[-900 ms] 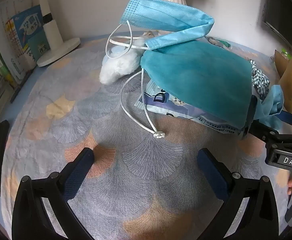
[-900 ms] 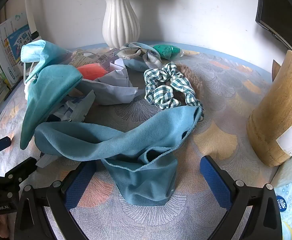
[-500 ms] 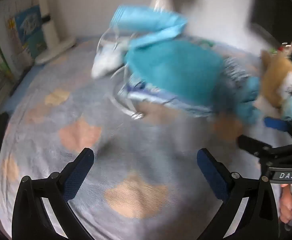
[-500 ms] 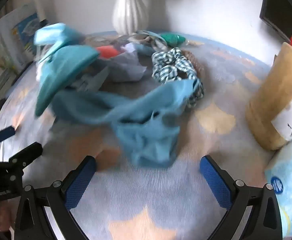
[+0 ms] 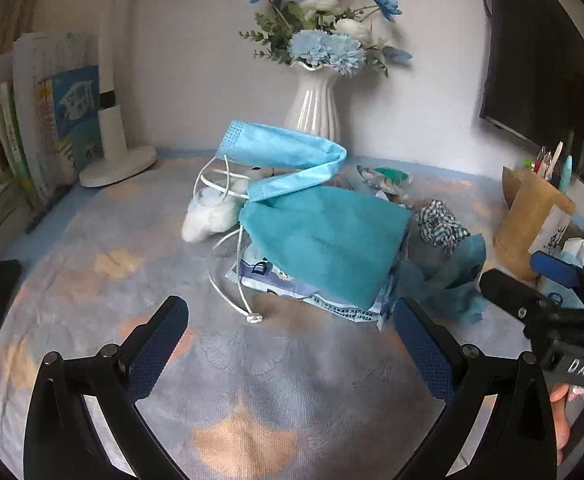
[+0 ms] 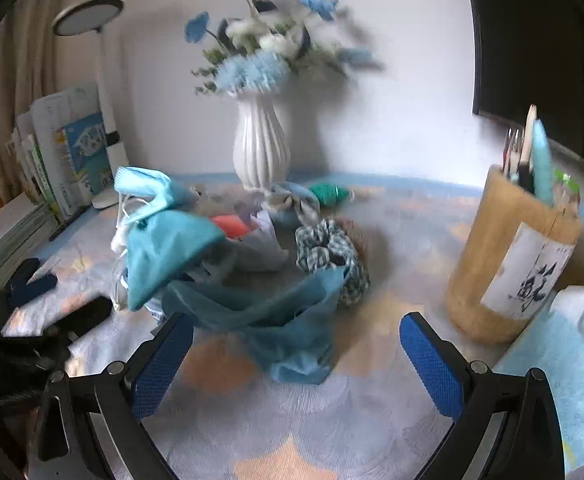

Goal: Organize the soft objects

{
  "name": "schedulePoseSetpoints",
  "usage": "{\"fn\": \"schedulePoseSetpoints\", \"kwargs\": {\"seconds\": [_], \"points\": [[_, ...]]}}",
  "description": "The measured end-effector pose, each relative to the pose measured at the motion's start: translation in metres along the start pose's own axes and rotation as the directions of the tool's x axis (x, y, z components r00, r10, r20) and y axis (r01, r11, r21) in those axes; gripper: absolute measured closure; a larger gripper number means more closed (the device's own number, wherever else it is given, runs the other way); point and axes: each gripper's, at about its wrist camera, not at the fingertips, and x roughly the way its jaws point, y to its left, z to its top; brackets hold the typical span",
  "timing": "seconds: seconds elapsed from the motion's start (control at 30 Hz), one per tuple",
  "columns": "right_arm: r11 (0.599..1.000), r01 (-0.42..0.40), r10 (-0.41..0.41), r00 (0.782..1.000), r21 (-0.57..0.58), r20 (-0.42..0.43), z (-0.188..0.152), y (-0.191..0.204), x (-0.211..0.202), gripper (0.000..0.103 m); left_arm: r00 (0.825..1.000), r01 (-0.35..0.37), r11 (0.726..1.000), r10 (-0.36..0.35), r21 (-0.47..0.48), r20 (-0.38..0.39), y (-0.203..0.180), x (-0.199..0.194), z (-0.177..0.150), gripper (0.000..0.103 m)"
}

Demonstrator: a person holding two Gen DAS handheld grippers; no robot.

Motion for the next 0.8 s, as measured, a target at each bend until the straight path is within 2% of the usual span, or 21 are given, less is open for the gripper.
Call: {"fn": "schedulePoseSetpoints", "kwargs": {"seconds": [0.2,0.37,0.5,0.8], "points": [[1.000,0.000,0.000,1.000,0.020,0.000,-0.008,-0.004,-0.001,0.000,1.000,0.006,0.999,-0.006,-0.035,0.004,0.008,0.003,-0.009,0.001],[0.998,0.039,-0.038,0.999,-0.042,0.030,-0.010,0.008,-0.006,0.000,1.000,0.013,0.998,-0.013,-0.067,0.008,0.015,0.001,-0.017,0.001],[0.994,0.066,-0.063,0.997,-0.089,0.034,-0.011,0.016,-0.004,0.000,1.000,0.001,0.998,-0.001,-0.058,-0.008,0.010,0.002,-0.016,0.001],[0.996,0.061,-0.060,0.998,-0.071,0.017,-0.011,0.012,-0.001,0.000,1.000,0.020,0.997,-0.022,-0.077,-0.021,0.015,0.002,-0.014,0.001]]}}
